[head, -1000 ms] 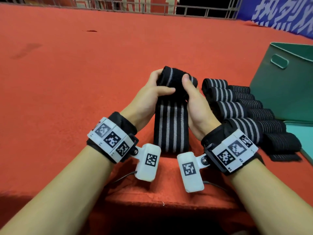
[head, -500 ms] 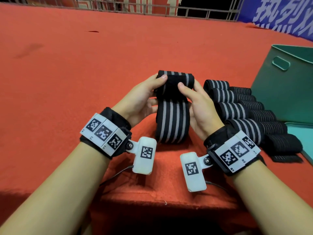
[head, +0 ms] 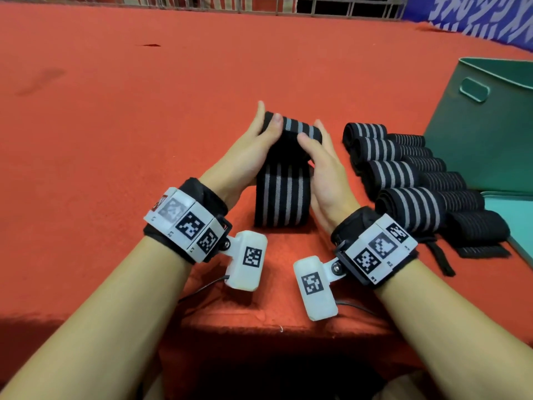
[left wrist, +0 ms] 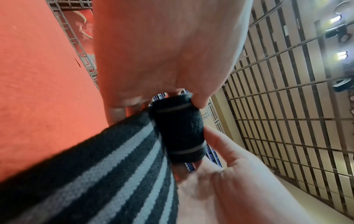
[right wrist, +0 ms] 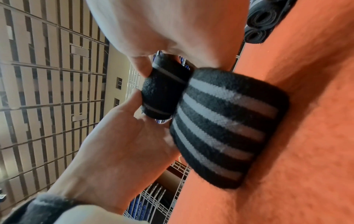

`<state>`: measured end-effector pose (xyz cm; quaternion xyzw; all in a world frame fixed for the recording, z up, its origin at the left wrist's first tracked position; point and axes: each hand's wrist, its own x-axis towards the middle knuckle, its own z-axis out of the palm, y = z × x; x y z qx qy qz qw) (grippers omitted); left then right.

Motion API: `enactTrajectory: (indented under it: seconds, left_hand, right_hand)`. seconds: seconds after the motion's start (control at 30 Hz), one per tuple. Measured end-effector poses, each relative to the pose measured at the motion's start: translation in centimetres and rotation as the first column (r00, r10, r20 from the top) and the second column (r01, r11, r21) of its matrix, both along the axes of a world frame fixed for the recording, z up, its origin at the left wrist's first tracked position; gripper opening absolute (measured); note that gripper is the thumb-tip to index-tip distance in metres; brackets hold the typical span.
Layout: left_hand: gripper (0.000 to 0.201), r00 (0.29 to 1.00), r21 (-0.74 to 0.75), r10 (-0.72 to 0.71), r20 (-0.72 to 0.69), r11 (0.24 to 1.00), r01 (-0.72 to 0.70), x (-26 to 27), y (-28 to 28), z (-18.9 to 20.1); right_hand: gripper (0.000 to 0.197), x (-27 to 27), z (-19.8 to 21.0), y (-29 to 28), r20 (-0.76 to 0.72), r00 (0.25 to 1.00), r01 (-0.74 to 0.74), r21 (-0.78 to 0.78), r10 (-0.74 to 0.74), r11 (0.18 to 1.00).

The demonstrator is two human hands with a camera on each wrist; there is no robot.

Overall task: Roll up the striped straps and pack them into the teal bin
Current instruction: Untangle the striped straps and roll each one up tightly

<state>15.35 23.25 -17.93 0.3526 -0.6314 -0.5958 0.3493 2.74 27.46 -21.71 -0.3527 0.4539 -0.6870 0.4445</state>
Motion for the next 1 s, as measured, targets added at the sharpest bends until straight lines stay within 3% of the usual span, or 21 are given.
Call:
enactTrajectory:
  seconds: [0.17, 0.23, 0.37, 0.47, 0.53, 0.67, 0.83, 0.93, 1.0]
  left_hand:
    - [0.056, 0.969, 0.103, 0.069, -0.235, 0.994, -0.046, 0.4, -0.3, 0.2]
    - [0.057, 0.961, 0.131, 0.096, -0.261, 0.989, -0.063, 0.4, -0.3, -0.1]
    - [0.084, 0.990, 0.098, 0.085, -0.113, 0.992, -0.074, -0.3, -0.6, -0.4]
    - [0.081, 1.000, 0.033, 0.028, 0.009, 0.999, -0.028, -0.2, -0.5, -0.4]
    - [0.076, 1.000, 0.037, -0.008, 0.012, 0.999, 0.008, 0.3, -0.7, -0.7]
    - [0.069, 0.998, 0.039, 0.007, -0.061, 0.999, -0.004, 0.7, -1.0, -0.8]
    - [0.069, 0.993, 0.126, 0.032, -0.115, 0.992, -0.017, 0.7, -0.6, -0.7]
    - [0.040, 0.989, 0.227, -0.081, -0.120, 0.968, 0.107, 0.8, 0.0, -0.3]
    - [0.036, 0.982, 0.275, -0.076, -0.172, 0.954, 0.122, 0.6, 0.3, -0.1]
  right_hand:
    - [0.026, -0.5, 0.7, 0.1, -0.080, 0.997, -0.024, -0.033, 0.021, 0.999]
    - [0.024, -0.5, 0.9, 0.1, -0.091, 0.995, -0.037, -0.061, 0.031, 0.997]
    - [0.027, -0.1, 0.8, -0.2, -0.135, 0.991, -0.015, -0.088, 0.003, 0.996]
    - [0.033, 0.1, 0.5, 0.1, -0.178, 0.984, 0.002, -0.079, -0.016, 0.997]
    - [0.041, -0.2, 0.2, 0.3, -0.162, 0.987, -0.003, -0.074, -0.009, 0.997]
    - [0.076, -1.3, 0.3, 0.6, -0.083, 0.997, -0.002, -0.048, -0.001, 0.999]
    - [0.074, -2.2, 1.3, 0.7, -0.124, 0.990, 0.058, -0.078, -0.068, 0.995]
    - [0.083, -2.9, 1.4, 0.8, -0.197, 0.976, 0.077, -0.100, -0.096, 0.992]
    - [0.082, -3.2, 1.6, 1.1, -0.276, 0.958, 0.047, -0.120, -0.078, 0.992]
